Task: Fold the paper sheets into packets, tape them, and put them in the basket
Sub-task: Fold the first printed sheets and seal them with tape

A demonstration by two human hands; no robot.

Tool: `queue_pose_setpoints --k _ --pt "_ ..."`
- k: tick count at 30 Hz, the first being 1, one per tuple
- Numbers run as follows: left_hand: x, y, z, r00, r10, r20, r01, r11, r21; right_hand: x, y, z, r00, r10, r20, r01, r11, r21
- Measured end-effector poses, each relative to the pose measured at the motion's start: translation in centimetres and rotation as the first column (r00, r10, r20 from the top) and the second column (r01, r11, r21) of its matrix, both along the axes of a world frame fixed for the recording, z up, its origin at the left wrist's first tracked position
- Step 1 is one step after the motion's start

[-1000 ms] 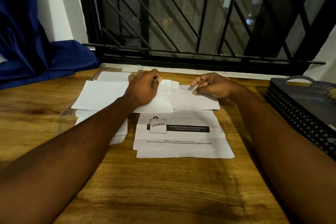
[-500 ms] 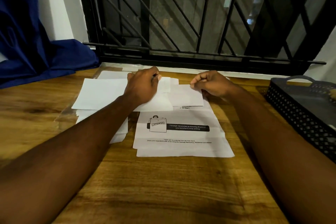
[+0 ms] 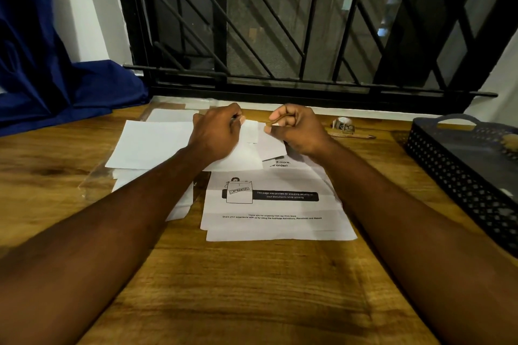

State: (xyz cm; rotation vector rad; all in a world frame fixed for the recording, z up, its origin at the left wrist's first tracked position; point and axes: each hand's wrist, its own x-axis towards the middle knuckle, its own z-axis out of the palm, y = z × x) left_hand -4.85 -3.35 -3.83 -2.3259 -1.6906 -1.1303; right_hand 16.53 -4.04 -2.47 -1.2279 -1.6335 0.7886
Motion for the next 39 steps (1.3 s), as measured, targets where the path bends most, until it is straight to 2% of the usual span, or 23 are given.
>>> queue_pose_setpoints --k 9,14,18,21,26,28,32,39 --pt "0.0 0.4 -0.2 0.999 0.027 0.029 -0.027 0.999 -0.022 1.3 -1.3 2.3 0.996 0.033 0.088 -0.016 0.983 -0.185" --pt "0.3 0.3 -0.3 0.998 0.034 0.046 -0.035 0.999 0.002 -0.9 -1.6 1.2 0.994 -0.09 0.062 0.098 0.985 -0.144" --pt "0.2 0.3 -0.1 0.996 0.051 0.071 -0.051 0.999 0.0 -2.4 -1.2 0.6 0.967 -0.219 0.13 0.221 0.975 -0.005" --pt "0.3 0.3 -0.2 0.995 0.049 0.083 -0.049 0.999 -0.002 -3.3 -1.1 0.3 0.973 -0.228 0.042 0.23 0.973 -0.036" --pt "0.2 0.6 -0.5 0.995 0.046 0.086 -0.046 0.999 -0.01 -3.9 -1.3 0.4 0.989 -0.144 -0.016 0.14 0.978 -0.152" --pt "0.1 0.6 -0.6 0.994 0.043 0.096 -0.041 0.999 -0.02 -3.5 -1.2 0.9 0.994 -0.109 0.002 0.107 0.968 -0.229" --pt "0.1 0.7 -0.6 0.993 0.05 0.106 -0.047 0.998 -0.031 -1.8 -0.7 2.2 0.997 -0.022 -0.069 -0.005 0.928 -0.373" --pt "0.4 0.6 -0.4 0.993 0.057 0.106 -0.055 0.998 -0.018 -1.7 -1.2 2.2 0.999 -0.019 -0.026 0.006 0.911 -0.413"
